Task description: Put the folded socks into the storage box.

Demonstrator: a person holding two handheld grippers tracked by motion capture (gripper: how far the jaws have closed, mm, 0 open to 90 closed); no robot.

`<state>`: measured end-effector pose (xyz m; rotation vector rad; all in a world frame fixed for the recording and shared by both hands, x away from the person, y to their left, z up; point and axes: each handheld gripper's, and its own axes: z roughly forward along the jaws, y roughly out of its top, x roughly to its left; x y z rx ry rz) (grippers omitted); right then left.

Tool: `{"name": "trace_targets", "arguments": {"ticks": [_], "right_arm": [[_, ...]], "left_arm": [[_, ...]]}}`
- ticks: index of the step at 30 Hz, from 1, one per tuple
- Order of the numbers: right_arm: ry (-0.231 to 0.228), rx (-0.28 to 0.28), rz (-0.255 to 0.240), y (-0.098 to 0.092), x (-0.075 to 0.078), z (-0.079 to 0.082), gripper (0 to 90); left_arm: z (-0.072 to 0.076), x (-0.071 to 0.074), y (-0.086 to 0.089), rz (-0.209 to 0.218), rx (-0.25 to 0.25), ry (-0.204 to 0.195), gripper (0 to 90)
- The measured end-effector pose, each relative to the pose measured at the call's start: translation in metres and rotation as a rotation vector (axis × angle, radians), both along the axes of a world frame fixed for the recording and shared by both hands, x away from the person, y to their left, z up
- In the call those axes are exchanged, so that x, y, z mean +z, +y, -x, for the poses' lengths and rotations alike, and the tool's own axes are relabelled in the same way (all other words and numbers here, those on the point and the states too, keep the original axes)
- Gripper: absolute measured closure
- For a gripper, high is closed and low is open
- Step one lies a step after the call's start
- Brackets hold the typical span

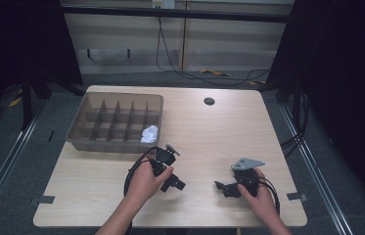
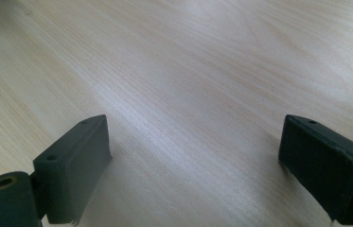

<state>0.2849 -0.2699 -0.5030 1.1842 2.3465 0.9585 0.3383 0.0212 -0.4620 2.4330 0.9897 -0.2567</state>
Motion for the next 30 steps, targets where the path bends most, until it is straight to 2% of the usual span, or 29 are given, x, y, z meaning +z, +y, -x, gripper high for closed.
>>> {"name": "trace_targets", "arguments": {"ticks": [5,16,25,29,30], "right_arm": [[0.000,0.002,-0.003,0.000,0.000,0.000,9.2],[0.004,0.004,-0.003,0.001,0.000,0.000,9.1],[0.000,0.013,-0.003,0.002,0.000,-0.001,9.2],[0.002,0.013,-0.003,0.002,0.000,-0.002,9.1],[0.002,0.013,-0.003,0.003,0.000,-0.002,9.2]], "left_arm": [[0.000,-0.006,0.006,-0.009,-0.003,0.004,19.7],[0.002,-0.014,0.016,0.000,0.018,-0.007,19.7],[0.005,-0.015,0.024,-0.001,0.012,-0.043,19.7],[0.007,-0.016,0.028,-0.006,-0.003,-0.074,19.2],[0.008,-0.017,0.028,-0.001,-0.010,-0.092,18.8]]}}
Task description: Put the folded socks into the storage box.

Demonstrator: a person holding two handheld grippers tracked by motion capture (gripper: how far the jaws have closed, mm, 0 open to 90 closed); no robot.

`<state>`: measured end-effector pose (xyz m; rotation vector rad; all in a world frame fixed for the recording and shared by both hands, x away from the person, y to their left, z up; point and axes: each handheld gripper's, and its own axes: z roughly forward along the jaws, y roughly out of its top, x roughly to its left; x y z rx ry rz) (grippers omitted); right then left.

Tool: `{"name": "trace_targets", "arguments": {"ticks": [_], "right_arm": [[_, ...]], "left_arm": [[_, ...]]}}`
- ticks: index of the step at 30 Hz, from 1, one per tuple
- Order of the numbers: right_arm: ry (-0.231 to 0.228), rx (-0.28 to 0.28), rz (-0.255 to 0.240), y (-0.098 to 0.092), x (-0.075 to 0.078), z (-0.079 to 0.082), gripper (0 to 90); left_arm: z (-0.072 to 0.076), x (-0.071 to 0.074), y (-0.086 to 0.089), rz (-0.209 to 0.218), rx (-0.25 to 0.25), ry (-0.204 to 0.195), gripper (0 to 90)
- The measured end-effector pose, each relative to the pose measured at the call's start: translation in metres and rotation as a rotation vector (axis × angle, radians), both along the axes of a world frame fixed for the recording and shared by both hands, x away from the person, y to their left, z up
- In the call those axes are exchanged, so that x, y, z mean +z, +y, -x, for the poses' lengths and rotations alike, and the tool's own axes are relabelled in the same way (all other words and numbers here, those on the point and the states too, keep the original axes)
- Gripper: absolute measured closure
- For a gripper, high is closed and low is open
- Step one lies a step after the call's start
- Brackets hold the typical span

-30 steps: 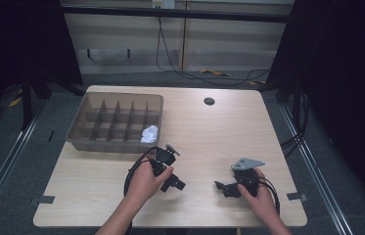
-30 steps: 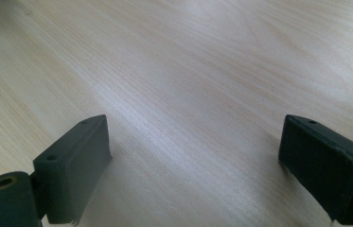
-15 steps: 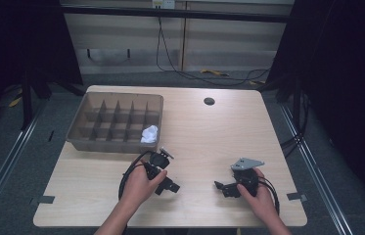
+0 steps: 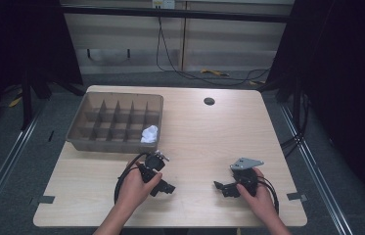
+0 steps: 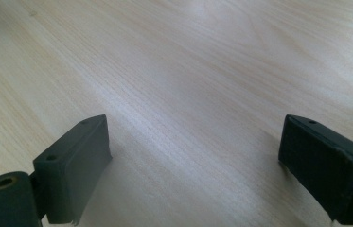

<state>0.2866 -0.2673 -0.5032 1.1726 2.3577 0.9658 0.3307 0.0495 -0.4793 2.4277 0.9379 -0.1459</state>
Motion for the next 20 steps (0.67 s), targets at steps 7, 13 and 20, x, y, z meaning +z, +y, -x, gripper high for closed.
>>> {"name": "trace_targets", "arguments": {"ticks": [7,13,20], "right_arm": [[-0.001,0.005,-0.001,0.000,0.000,0.000,9.2],[-0.003,0.007,0.000,0.001,0.000,-0.001,9.2],[-0.001,0.004,0.001,0.002,0.000,-0.001,9.2]], "left_arm": [[0.007,-0.005,0.002,0.003,-0.055,-0.091,14.6],[0.012,-0.007,0.003,0.007,-0.082,-0.139,13.7],[0.017,-0.011,0.003,0.011,-0.118,-0.179,8.6]]}}
